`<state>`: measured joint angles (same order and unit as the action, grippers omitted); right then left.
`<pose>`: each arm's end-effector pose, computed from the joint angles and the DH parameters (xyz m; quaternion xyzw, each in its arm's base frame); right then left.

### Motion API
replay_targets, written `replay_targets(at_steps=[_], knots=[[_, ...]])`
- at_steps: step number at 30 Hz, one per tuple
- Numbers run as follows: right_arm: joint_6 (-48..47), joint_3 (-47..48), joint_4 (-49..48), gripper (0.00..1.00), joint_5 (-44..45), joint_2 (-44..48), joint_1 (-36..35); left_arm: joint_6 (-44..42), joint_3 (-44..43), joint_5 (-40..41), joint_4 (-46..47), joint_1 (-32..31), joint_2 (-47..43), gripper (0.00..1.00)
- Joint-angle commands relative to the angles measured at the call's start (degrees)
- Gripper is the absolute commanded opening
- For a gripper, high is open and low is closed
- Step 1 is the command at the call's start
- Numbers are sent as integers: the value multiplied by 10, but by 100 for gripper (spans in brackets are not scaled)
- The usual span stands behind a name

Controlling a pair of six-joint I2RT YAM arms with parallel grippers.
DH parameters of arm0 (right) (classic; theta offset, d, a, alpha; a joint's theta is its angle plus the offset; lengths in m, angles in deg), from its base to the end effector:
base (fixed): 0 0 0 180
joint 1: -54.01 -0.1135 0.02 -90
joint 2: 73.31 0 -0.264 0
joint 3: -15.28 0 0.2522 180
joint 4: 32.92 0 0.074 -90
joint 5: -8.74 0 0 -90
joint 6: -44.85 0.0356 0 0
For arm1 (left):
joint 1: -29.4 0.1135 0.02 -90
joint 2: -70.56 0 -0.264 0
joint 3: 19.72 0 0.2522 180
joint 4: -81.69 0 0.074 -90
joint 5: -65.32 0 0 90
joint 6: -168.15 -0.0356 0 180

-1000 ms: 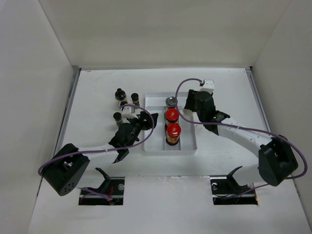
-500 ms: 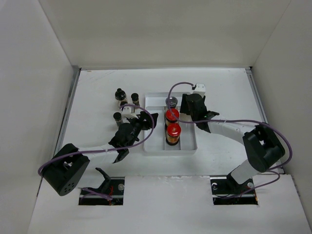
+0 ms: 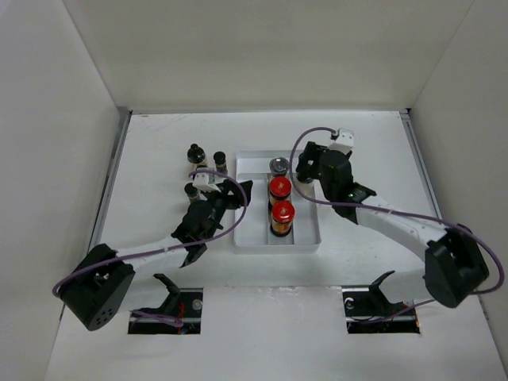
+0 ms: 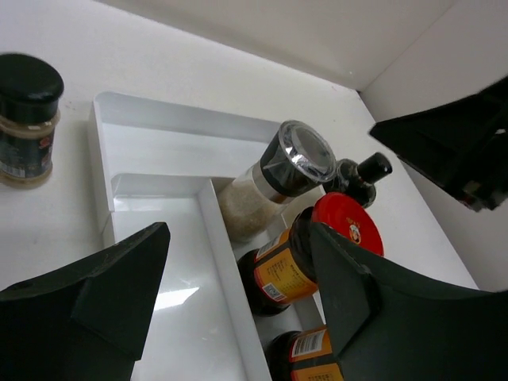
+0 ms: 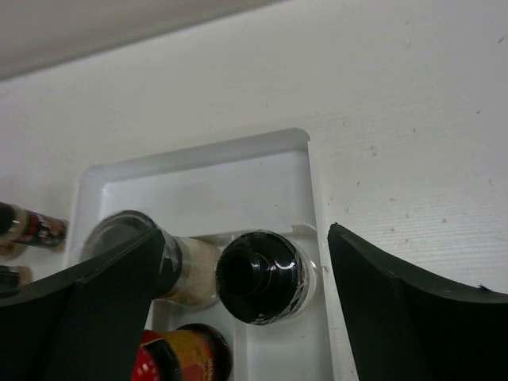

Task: Organize the condiment bottles

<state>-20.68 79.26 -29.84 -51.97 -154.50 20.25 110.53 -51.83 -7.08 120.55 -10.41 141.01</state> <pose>0.2749 0.1628 0.2633 0.0797 0.8030 0.0878 0.5840 0.1893 -0.1437 0.2068 -0.0634 0.7012 -0.3265 0.6306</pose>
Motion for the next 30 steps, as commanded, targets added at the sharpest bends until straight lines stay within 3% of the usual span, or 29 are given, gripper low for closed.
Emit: replay_targets(at_steps=[1, 3, 5, 7, 9, 13, 19, 30], knots=[[37, -33, -23, 86, 20, 80, 5, -21, -21, 38, -13, 1, -60, 70], [53, -63, -27, 71, 18, 111, 5, -21, -41, 58, -54, -1, -85, 70], [72, -101, -29, 46, 15, 146, 1, -27, -72, 86, -127, 2, -115, 69], [87, -130, -24, 26, 2, 173, 1, -22, -113, 130, -218, 9, -139, 70], [85, -145, -23, 22, -12, 180, -1, -20, -157, 167, -303, 16, -148, 70], [91, -186, -48, 25, -21, 185, -6, -11, -234, 224, -428, 49, -127, 71], [101, -212, -105, 51, -41, 178, -28, -3, -333, 226, -533, 134, -7, 76], [96, -226, -122, 75, -41, 192, -46, -40, -438, 154, -546, 203, 163, 76]])
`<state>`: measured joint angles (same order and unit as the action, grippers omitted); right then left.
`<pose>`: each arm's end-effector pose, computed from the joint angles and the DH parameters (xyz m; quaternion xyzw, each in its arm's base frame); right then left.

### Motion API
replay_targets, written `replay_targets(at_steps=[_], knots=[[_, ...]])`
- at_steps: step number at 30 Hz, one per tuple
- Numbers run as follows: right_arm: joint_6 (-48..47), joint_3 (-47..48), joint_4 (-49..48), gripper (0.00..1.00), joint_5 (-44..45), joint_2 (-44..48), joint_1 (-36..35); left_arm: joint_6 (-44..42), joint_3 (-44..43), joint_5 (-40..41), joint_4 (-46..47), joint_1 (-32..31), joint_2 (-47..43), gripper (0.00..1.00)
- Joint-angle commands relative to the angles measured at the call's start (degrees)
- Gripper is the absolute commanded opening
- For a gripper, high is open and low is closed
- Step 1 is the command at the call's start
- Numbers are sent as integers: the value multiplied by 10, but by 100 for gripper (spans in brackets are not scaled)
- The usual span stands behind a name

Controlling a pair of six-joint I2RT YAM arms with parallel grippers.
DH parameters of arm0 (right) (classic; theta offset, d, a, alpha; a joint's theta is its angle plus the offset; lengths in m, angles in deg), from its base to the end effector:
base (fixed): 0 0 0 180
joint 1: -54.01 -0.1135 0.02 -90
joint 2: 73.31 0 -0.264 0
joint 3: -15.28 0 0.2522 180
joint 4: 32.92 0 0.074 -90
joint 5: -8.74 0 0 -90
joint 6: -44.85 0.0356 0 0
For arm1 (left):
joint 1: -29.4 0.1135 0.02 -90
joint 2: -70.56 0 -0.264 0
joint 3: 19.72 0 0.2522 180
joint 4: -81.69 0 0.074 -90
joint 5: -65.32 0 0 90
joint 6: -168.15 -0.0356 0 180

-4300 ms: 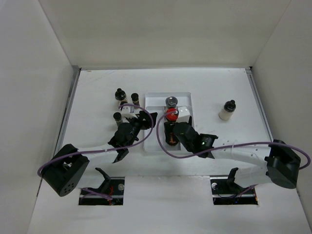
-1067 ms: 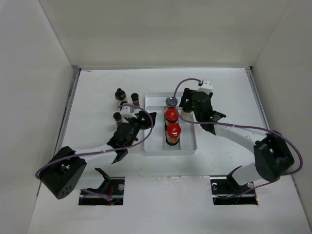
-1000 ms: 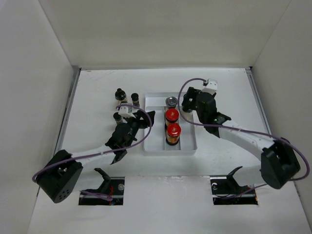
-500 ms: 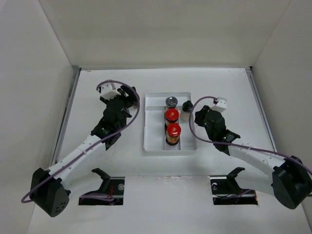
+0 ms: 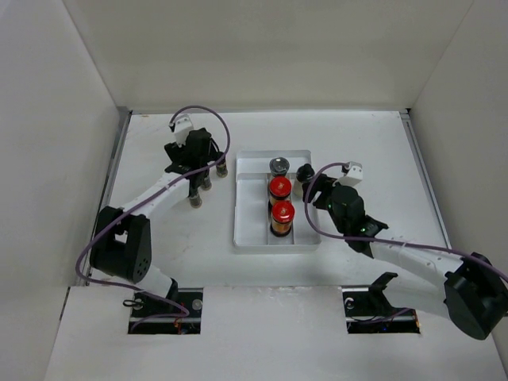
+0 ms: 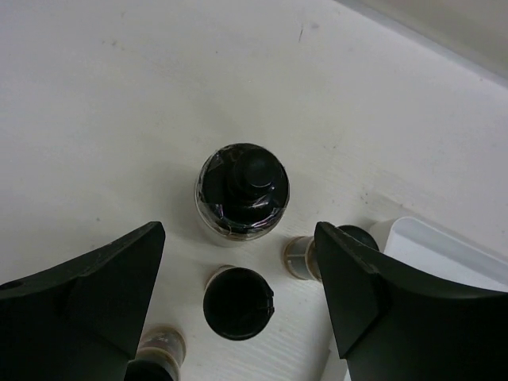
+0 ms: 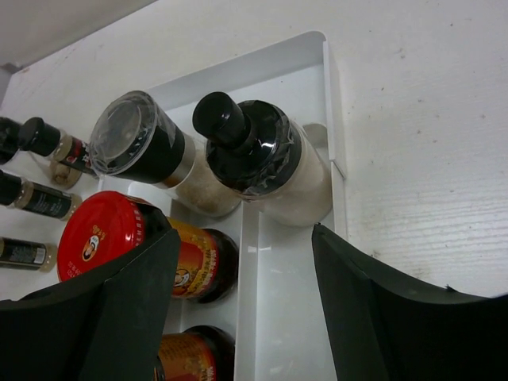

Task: Organize the condiment bottles

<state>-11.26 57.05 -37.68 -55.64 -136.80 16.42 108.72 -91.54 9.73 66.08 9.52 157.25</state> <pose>0.1979 0.1329 0.2255 0.1066 0.7875 0.1943 0.5751 0.3243 -0.0959 0.2599 -0.2234 0.8120 0.0302 0.5384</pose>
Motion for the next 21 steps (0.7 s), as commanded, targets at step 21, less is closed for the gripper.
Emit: replay_targets(at_steps=[21], knots=[[-9, -12, -61, 79, -1, 21, -19, -67, -101, -5, 23, 25, 143, 56]])
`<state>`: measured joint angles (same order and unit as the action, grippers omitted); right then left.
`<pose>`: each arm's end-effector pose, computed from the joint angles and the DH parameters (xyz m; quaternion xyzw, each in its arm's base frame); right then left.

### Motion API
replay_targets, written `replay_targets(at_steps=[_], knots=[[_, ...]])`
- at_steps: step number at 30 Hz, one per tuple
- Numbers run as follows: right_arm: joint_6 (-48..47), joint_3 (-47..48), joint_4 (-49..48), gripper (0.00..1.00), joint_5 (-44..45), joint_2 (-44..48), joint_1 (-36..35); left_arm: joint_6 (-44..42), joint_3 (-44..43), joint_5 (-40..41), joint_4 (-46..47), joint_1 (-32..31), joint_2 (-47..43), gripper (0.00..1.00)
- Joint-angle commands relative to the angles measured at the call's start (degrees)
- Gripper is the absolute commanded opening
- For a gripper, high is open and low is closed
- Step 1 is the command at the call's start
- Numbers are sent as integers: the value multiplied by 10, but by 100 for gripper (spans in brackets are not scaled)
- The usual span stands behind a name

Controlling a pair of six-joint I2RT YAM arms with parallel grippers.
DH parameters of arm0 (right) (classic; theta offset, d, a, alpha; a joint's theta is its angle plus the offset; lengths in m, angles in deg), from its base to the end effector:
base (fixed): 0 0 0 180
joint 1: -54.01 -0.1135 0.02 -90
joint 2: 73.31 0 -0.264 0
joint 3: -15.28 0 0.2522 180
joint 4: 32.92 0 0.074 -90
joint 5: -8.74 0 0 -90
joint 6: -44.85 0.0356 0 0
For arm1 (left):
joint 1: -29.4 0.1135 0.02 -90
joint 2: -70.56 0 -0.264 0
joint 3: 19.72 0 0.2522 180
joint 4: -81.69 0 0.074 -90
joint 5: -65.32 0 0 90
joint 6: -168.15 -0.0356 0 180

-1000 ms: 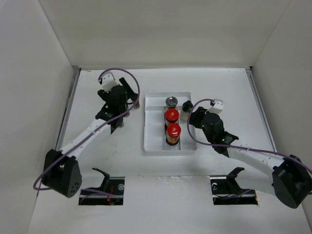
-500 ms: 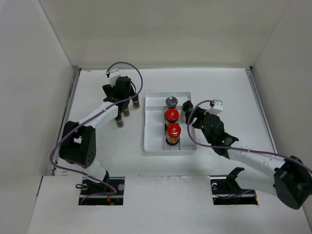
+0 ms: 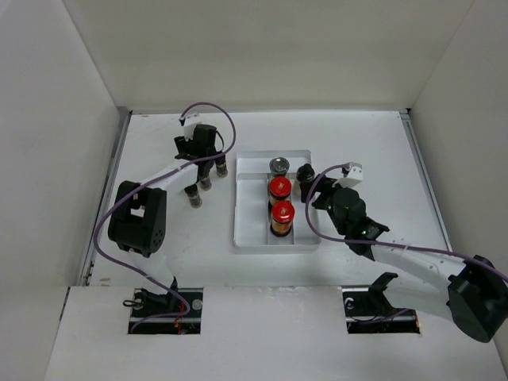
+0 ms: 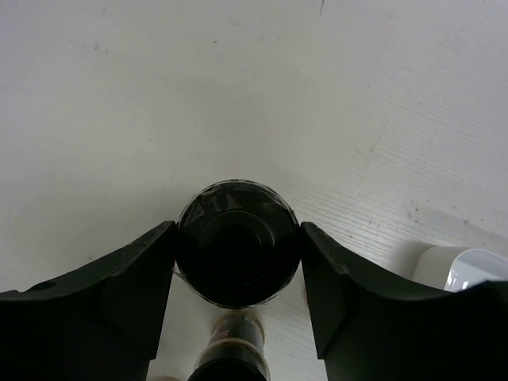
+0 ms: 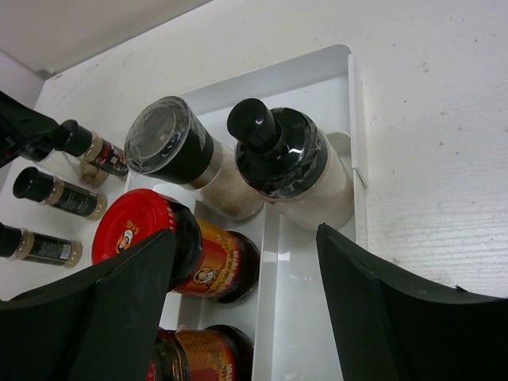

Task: Organize the condiment bottles

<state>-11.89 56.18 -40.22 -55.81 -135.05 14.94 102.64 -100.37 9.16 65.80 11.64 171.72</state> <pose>0.1912 0.1355 0.2315 0.0973 0.7722 0.2165 0.5894 0.3781 -0.1003 0.2227 -0.1811 0.8448 0.0869 0.4960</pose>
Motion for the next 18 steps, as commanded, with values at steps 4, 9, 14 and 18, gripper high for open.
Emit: replay_targets(at_steps=[4, 9, 14, 18], knots=[[-5, -1, -36, 79, 0, -3, -4, -10, 4, 3, 55, 3, -26, 47], [-6, 0, -45, 79, 0, -15, -4, -41, 19, 29, 115, 1, -94, 45], [-7, -2, -50, 79, 1, -15, -4, -80, -13, 30, 155, -3, -110, 45], [-5, -4, -52, 80, 2, -14, -4, -90, -49, 20, 158, -27, -103, 45]])
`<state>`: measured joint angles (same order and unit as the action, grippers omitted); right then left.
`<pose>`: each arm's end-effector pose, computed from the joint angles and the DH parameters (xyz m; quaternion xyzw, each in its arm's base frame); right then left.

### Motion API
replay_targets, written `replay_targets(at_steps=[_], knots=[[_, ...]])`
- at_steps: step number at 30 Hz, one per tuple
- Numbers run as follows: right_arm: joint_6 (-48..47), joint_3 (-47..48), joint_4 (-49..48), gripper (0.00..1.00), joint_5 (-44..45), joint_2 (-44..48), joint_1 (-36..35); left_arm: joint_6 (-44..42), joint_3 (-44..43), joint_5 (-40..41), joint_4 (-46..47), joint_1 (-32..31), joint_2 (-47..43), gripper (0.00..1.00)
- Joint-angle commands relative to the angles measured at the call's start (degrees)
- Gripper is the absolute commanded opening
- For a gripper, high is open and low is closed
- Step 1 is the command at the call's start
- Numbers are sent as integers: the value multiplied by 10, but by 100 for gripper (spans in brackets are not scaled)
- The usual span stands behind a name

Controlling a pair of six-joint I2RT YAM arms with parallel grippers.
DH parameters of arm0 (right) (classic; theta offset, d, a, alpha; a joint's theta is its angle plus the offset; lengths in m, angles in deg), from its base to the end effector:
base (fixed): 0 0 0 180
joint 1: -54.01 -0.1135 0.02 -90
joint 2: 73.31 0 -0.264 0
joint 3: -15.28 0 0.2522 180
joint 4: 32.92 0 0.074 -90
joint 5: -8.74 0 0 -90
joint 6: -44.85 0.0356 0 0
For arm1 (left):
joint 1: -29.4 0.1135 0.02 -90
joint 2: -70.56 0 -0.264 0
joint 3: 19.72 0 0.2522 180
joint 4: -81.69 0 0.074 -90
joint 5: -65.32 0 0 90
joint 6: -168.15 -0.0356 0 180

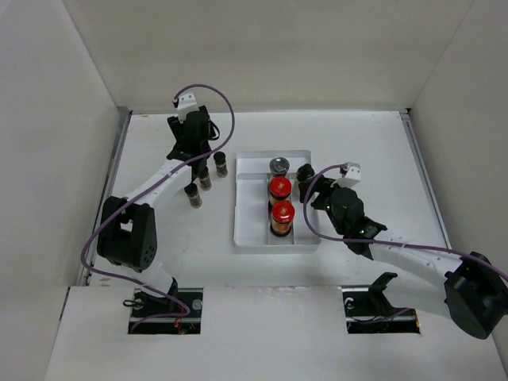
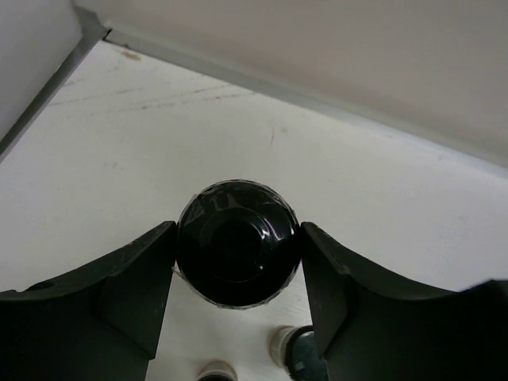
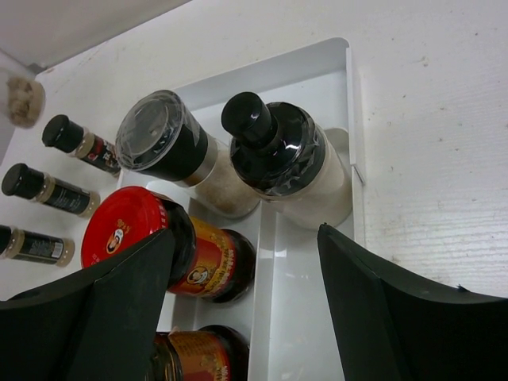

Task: Organize the condiment bottles

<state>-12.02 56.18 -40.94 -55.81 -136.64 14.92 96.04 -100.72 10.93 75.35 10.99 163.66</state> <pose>0.1939 0.1378 0.2268 0.0947 0.7768 0.2117 0.5855 0.3657 -0.0999 0.2917 -0.1753 0.7732 0.0623 0.6062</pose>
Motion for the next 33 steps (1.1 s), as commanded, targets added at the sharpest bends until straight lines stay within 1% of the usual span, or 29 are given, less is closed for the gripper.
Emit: replay_targets(at_steps=[1, 6, 11, 14, 19, 24, 33], knots=[[-3, -4, -45, 81, 2, 2, -4, -25, -55, -3, 63, -29, -17, 45], [-6, -4, -50, 84, 3, -2, -4, -27, -107, -35, 40, -84, 16, 45], [-7, -8, -50, 84, 9, 3, -4, -18, -106, -45, 40, -140, 45, 47], [-7, -9, -50, 84, 10, 8, -4, -13, -98, -41, 50, -163, 67, 47], [-8, -9, -50, 84, 11, 8, -4, 12, -83, -34, 74, -176, 96, 47], [-11, -8, -50, 84, 10, 5, -4, 20, -76, -34, 88, -170, 113, 47], [-10, -5, -50, 86, 9, -3, -5, 32, -54, -43, 74, -174, 130, 48]])
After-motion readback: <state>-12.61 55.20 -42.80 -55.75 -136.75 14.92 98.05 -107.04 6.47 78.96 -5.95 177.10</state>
